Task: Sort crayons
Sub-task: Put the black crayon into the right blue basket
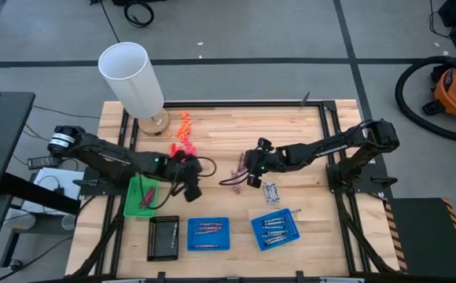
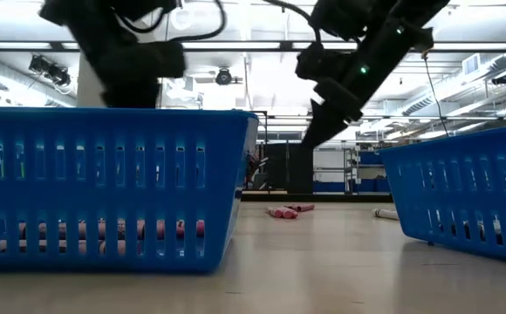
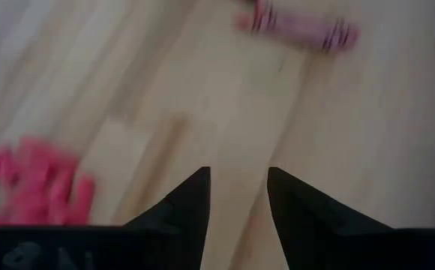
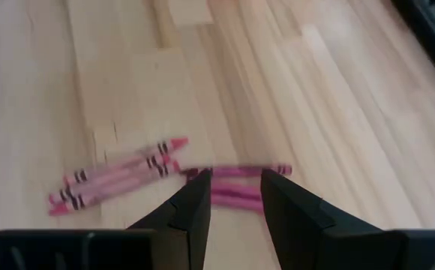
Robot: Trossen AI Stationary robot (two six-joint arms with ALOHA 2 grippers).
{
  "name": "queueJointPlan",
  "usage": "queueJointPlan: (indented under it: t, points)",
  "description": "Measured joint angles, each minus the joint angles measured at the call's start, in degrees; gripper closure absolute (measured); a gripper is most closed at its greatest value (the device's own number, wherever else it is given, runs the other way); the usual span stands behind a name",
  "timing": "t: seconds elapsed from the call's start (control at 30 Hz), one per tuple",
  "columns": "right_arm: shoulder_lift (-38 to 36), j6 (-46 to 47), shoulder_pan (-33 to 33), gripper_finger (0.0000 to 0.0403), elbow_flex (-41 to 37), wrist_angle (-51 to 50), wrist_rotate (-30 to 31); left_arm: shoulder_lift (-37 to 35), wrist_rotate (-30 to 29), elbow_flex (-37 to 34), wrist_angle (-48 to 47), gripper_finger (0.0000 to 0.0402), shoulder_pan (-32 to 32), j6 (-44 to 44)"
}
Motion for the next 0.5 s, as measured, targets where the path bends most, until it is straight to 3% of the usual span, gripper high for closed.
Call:
queueJointPlan:
  t: [0.2,0.33,0.5]
  points:
    - [-0.09,4.94,1.31,0.0275,-2.26,-3.09,0.8,6.11,-0.9,0.02,19.36,0.0258,2.62,7.52]
    - [-0.56,8.44,3.02,0.0275,-2.51,-9.41,4.75,11.21,-0.92,0.04,30.92,0.0258,4.24,9.37]
    - [-1.16,12.81,4.91,0.0275,-2.53,-14.21,-1.11,16.14,-0.94,0.01,36.76,0.0258,5.94,9.41]
